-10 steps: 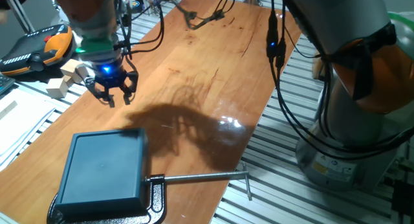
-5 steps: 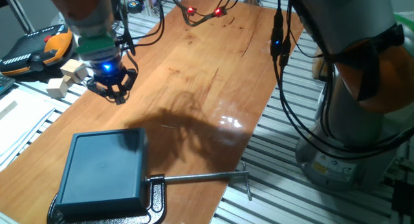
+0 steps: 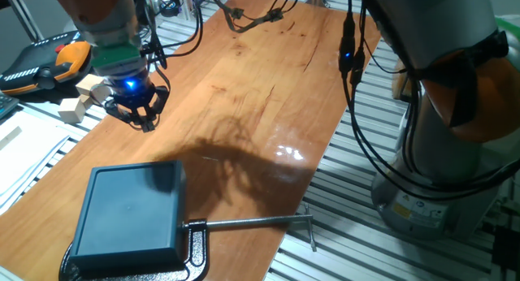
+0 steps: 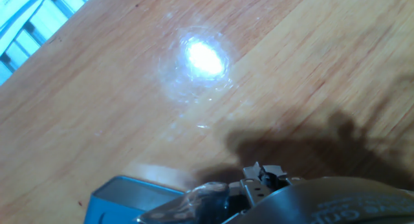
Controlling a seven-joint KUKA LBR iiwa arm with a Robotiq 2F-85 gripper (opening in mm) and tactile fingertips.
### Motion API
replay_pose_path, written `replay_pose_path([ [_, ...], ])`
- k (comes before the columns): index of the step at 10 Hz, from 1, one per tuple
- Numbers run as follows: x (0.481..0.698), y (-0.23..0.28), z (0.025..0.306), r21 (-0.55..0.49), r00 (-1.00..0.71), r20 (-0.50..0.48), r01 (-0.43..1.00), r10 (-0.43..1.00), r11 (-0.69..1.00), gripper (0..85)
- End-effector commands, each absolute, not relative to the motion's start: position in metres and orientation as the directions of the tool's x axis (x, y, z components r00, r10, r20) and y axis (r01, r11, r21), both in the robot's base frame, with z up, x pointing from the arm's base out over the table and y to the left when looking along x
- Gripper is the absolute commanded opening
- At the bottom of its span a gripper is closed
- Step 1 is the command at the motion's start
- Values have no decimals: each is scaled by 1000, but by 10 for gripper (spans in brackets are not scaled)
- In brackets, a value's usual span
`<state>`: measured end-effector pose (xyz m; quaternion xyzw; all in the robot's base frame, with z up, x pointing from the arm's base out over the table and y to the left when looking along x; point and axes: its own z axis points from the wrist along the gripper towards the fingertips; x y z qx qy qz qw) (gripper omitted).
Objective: Grasp the handle and close the drawer
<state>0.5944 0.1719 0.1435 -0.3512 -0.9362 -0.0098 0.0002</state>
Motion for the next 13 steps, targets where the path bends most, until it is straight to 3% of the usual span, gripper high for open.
replay_pose_path([
  [1, 595, 171, 144, 10, -761, -2, 649, 649, 761, 20],
  [4, 595, 171, 144, -7, -821, 0, 572, 572, 821, 20],
  [7, 595, 171, 144, -22, -916, 5, 401, 401, 916, 20],
  [9, 595, 171, 144, -5, -917, 12, 398, 398, 918, 20],
  [13, 592, 113, 193, -11, -946, 17, 323, 323, 946, 20],
])
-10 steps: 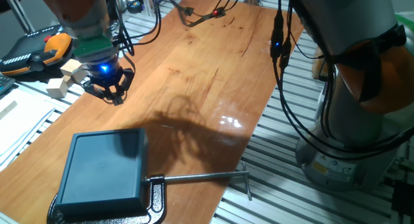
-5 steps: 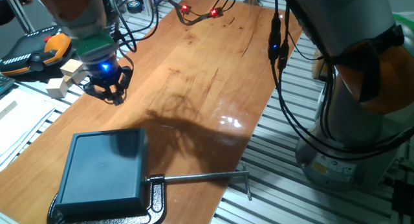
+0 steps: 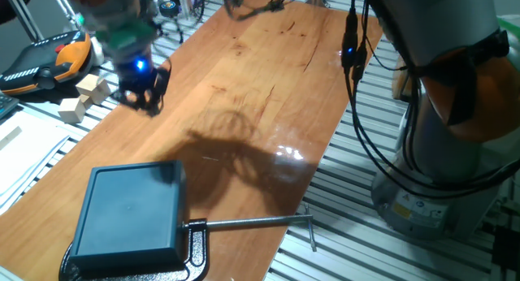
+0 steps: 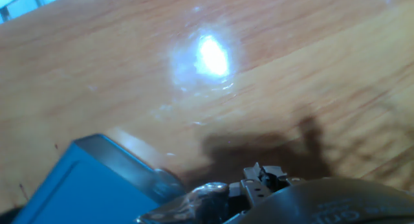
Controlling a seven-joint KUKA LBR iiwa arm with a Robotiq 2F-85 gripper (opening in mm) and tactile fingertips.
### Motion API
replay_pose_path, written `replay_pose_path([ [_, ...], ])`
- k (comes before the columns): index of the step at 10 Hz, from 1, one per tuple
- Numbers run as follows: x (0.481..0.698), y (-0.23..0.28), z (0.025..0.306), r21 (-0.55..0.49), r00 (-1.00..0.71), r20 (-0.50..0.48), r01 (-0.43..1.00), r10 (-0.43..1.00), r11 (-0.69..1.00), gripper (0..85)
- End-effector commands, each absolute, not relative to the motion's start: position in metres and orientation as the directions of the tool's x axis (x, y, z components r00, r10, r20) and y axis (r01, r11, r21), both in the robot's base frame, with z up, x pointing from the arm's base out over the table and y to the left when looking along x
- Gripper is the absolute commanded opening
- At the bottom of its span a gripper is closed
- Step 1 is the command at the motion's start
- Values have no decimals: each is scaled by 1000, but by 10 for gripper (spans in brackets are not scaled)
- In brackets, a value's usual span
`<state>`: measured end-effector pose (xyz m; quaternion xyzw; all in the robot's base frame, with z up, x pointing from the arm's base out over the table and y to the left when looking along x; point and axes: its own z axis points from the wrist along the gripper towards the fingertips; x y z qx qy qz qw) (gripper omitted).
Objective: Grasp the handle and close the drawer
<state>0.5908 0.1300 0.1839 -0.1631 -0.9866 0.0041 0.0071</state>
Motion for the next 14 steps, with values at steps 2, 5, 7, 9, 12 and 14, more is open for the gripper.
replay_pose_path([
  [2, 583, 87, 209, -4, -953, -11, 303, 303, 953, 20],
  [5, 571, 63, 222, -13, -963, -22, 271, 270, 963, 20],
  [7, 566, 57, 226, 15, -959, 3, 282, 282, 959, 20],
  [9, 562, 55, 227, 17, -958, 6, 285, 285, 958, 20],
  [12, 560, 48, 223, 33, -966, 2, 257, 257, 966, 20],
  [14, 559, 46, 223, 41, -968, 7, 251, 251, 967, 20],
])
